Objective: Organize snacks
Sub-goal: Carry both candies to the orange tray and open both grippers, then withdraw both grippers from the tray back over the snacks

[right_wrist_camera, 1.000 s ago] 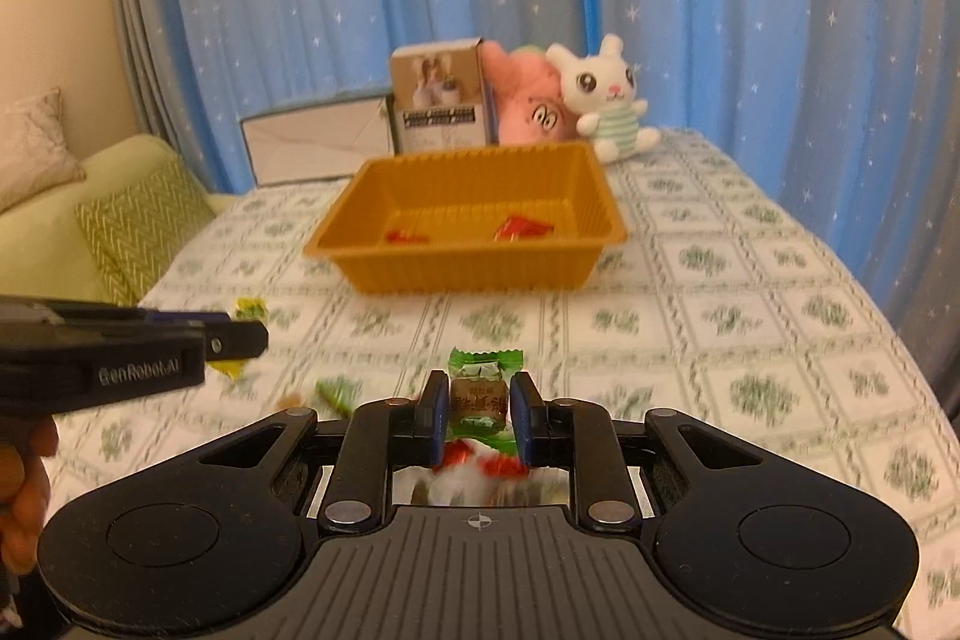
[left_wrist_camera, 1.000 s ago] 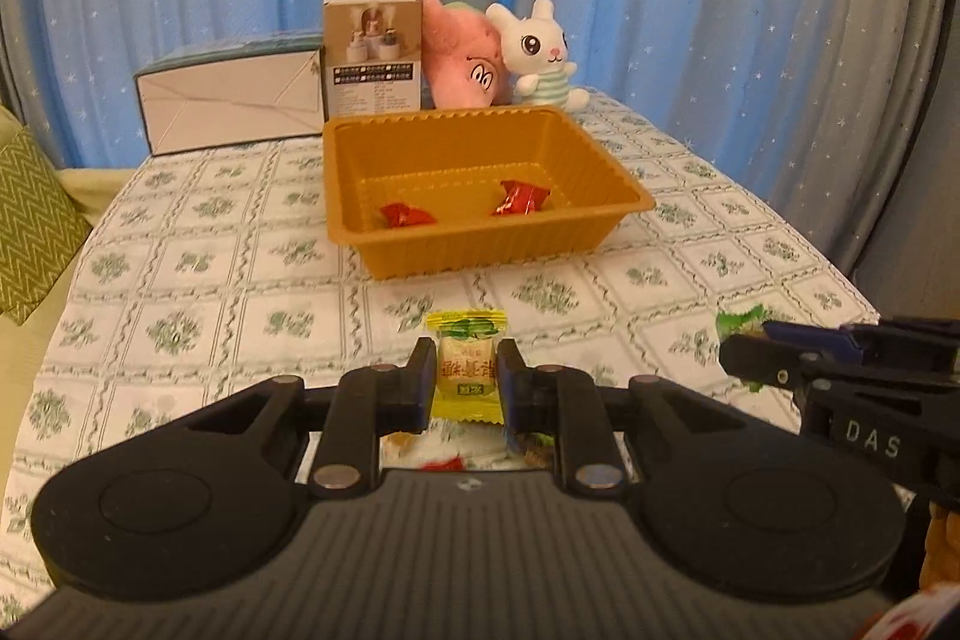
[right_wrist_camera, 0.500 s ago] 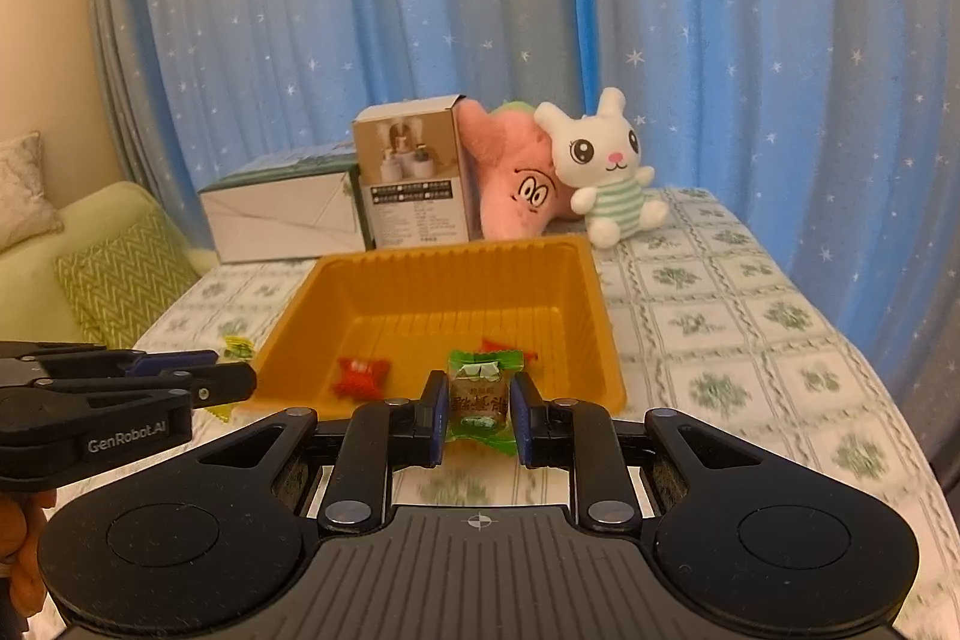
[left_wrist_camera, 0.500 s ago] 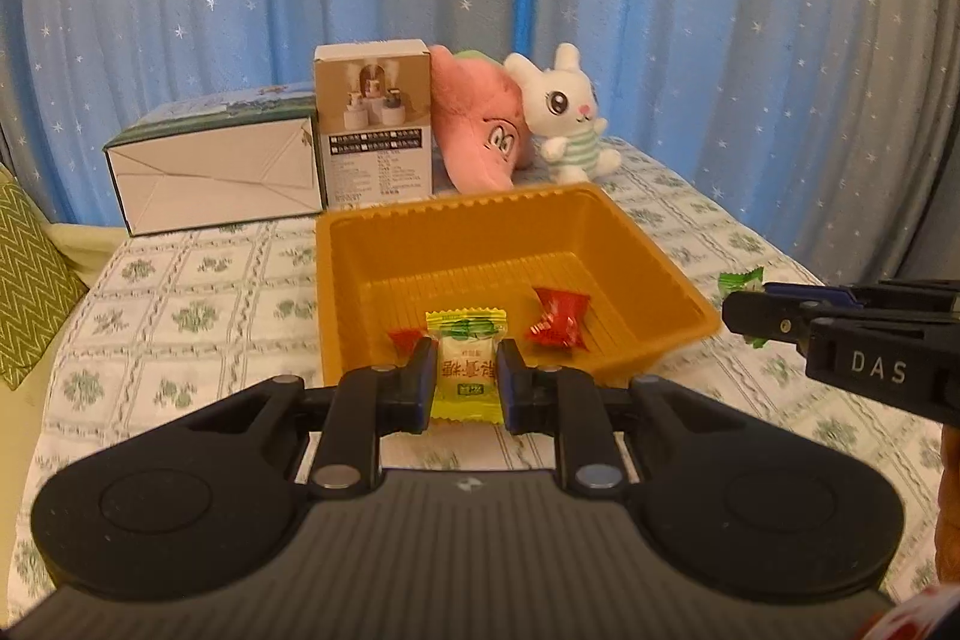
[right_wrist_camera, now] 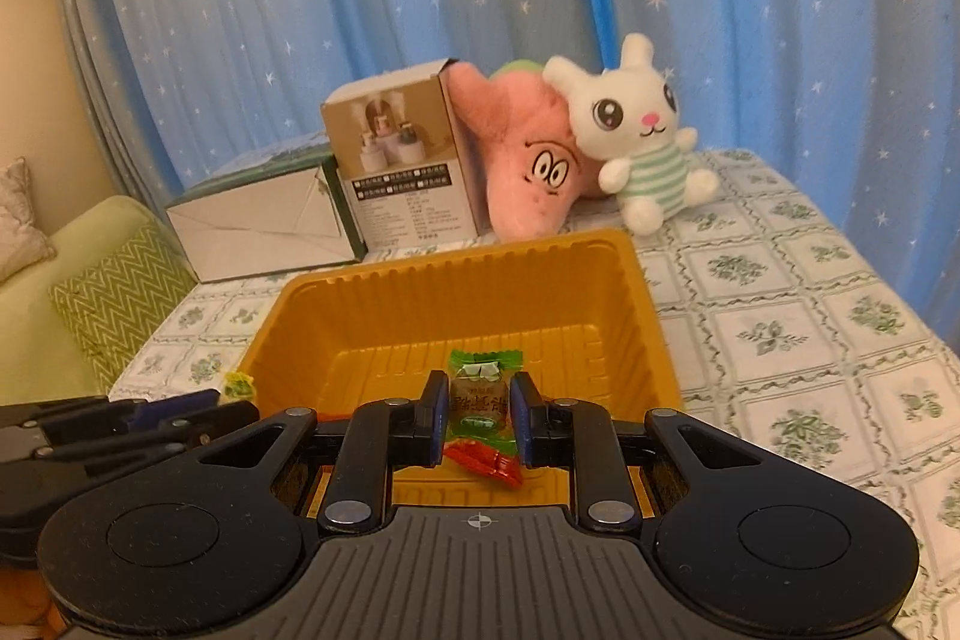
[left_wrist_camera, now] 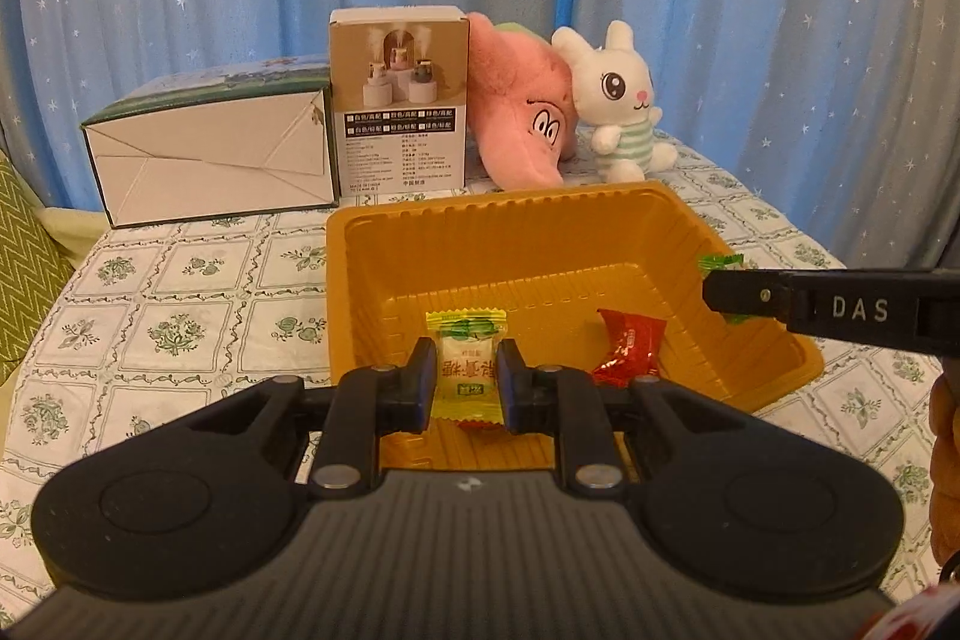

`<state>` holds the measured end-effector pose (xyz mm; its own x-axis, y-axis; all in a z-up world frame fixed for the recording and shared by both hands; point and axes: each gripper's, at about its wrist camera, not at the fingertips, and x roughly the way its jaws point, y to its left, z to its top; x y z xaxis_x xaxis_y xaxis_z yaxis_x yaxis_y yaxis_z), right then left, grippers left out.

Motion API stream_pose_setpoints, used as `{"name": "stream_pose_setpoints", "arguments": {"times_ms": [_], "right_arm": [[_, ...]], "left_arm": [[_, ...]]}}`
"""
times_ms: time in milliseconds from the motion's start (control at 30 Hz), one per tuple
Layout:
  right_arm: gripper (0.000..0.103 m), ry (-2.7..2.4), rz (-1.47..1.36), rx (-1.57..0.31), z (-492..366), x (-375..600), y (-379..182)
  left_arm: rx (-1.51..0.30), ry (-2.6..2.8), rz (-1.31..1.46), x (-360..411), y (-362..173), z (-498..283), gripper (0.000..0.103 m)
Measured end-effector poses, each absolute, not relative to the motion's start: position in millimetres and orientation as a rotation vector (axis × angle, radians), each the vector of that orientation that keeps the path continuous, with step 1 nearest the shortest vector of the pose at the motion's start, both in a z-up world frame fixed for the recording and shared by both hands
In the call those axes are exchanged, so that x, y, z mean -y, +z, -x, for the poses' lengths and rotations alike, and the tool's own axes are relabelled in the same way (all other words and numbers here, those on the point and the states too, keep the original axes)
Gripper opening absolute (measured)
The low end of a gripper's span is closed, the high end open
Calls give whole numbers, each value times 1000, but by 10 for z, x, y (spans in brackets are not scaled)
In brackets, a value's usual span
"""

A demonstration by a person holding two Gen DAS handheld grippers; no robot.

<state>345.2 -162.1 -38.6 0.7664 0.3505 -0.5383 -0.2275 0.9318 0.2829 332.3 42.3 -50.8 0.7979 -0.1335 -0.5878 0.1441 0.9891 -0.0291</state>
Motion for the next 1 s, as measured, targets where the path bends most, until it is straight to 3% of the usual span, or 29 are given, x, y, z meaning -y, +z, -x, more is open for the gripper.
{"name": "stream_pose_setpoints", "arguments": {"times_ms": [467, 800, 833, 900, 967, 1000], "right_arm": [[23, 289, -297, -619, -3519, 1798, -396], [25, 245, -263, -536, -2943, 1942, -84], [27, 241, -256, -531, -2855, 1951, -60], [56, 231, -240, -516, -2658, 1948, -17], [68, 225, -227, -500, -2436, 1950, 10], [69, 229, -225, -502, -2325, 1955, 16]], "left_arm": [[-612, -138, -10, -422, -494, -3293, 23], [-590, -137, 29, -363, -254, -2757, 27], [-591, -135, 38, -357, -241, -2668, 30], [-595, -134, 48, -336, -225, -2489, 34], [-602, -139, 52, -309, -211, -2289, 38], [-607, -142, 54, -301, -207, -2197, 42]]}}
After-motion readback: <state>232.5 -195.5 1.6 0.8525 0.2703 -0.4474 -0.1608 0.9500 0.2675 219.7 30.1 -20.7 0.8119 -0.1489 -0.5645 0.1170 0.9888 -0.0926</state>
